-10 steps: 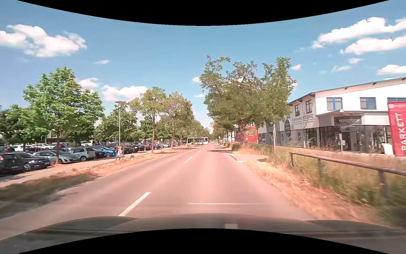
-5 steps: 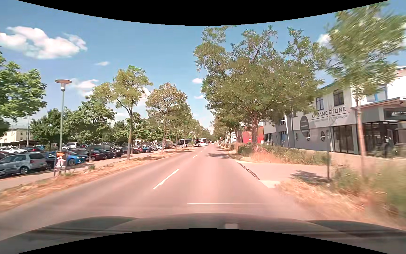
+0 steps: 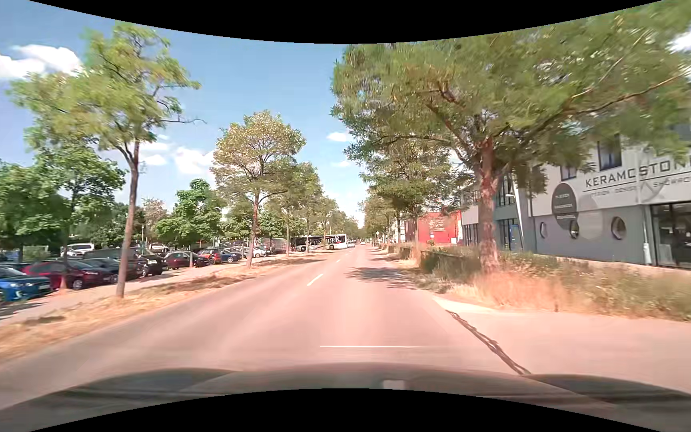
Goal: Follow the waypoints while adhering to traffic rules and regulations
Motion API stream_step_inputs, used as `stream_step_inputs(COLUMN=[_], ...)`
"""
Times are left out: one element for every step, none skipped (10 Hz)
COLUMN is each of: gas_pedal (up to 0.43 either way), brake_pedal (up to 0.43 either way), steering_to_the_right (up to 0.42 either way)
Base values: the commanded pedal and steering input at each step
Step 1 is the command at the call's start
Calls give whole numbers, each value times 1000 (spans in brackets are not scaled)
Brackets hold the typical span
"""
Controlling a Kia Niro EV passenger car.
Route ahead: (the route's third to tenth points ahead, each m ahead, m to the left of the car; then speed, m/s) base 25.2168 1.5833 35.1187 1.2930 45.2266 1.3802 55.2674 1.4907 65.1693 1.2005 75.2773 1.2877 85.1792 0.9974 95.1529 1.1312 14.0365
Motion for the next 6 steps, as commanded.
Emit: stream_step_inputs(gas_pedal=[138,138,138,138,130,130], brake_pedal=[0,0,0,0,0,0], steering_to_the_right=[-3,-3,-3,-3,-3,-3])
